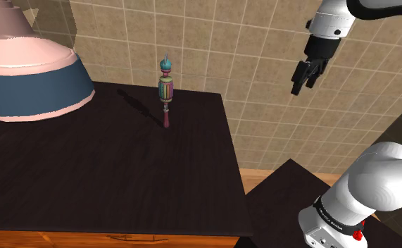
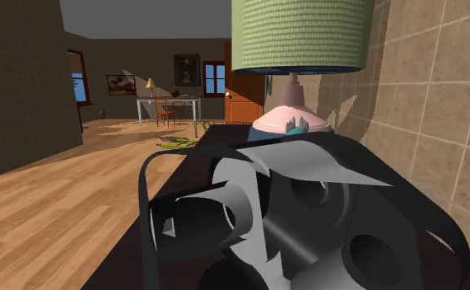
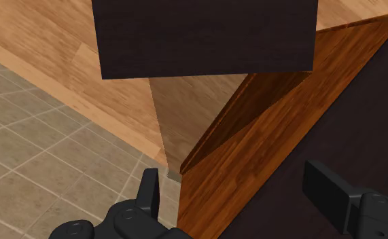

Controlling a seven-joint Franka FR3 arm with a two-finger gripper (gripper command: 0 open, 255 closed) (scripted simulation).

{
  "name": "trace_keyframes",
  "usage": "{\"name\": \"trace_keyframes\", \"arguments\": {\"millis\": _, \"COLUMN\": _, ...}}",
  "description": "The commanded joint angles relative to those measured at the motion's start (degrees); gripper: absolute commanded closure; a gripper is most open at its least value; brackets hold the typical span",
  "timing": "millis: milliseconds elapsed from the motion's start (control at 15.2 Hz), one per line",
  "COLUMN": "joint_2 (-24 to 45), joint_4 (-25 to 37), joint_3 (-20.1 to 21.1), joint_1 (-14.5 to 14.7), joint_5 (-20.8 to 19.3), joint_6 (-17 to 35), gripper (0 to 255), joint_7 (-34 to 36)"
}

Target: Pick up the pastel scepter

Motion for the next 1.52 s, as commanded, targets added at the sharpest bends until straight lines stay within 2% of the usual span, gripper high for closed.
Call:
{"name": "trace_keyframes", "arguments": {"millis": 0, "joint_2": 0.0, "joint_4": 0.0, "joint_3": 0.0, "joint_1": 0.0, "joint_5": 0.0, "joint_6": 0.0, "gripper": 0, "joint_7": 0.0}}
{"name": "trace_keyframes", "arguments": {"millis": 462, "joint_2": 3.6, "joint_4": -1.6, "joint_3": 10.1, "joint_1": 0.2, "joint_5": 6.0, "joint_6": 9.1, "gripper": 0, "joint_7": 14.7}}
{"name": "trace_keyframes", "arguments": {"millis": 792, "joint_2": 9.1, "joint_4": 0.1, "joint_3": 17.5, "joint_1": -0.6, "joint_5": 8.1, "joint_6": 15.9, "gripper": 0, "joint_7": 25.3}}
{"name": "trace_keyframes", "arguments": {"millis": 1122, "joint_2": 16.8, "joint_4": 4.2, "joint_3": 25.2, "joint_1": -2.7, "joint_5": 7.6, "joint_6": 22.1, "gripper": 0, "joint_7": 36.3}}
{"name": "trace_keyframes", "arguments": {"millis": 1452, "joint_2": 26.4, "joint_4": 10.7, "joint_3": 33.3, "joint_1": -6.2, "joint_5": 3.2, "joint_6": 26.9, "gripper": 0, "joint_7": 48.5}}
